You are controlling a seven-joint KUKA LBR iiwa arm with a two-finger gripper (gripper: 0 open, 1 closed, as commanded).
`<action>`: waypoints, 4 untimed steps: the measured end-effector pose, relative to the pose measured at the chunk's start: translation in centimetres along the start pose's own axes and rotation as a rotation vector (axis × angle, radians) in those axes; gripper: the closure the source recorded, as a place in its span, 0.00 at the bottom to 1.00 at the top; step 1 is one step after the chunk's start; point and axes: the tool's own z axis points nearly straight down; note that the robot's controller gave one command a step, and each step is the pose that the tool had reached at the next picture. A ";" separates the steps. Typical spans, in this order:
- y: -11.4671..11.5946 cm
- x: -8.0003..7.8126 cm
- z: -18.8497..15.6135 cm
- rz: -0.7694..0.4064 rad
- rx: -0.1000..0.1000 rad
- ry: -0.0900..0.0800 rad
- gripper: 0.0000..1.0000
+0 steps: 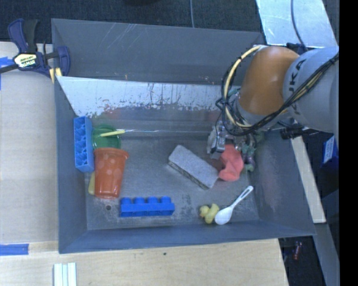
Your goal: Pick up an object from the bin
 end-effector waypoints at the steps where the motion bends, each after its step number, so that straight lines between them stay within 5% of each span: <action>1: 0.0 0.0 0.0 -0.001 0.001 0.000 0.00; 2: -0.1 0.0 0.0 -0.001 0.001 0.000 0.00; 3: -2.8 -0.4 -0.8 0.023 0.000 -0.006 0.00; 4: -2.3 -0.4 -0.9 0.043 -0.001 -0.007 1.00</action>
Offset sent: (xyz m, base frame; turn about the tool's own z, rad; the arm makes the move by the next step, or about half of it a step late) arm 0.0000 0.0000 0.0000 0.0000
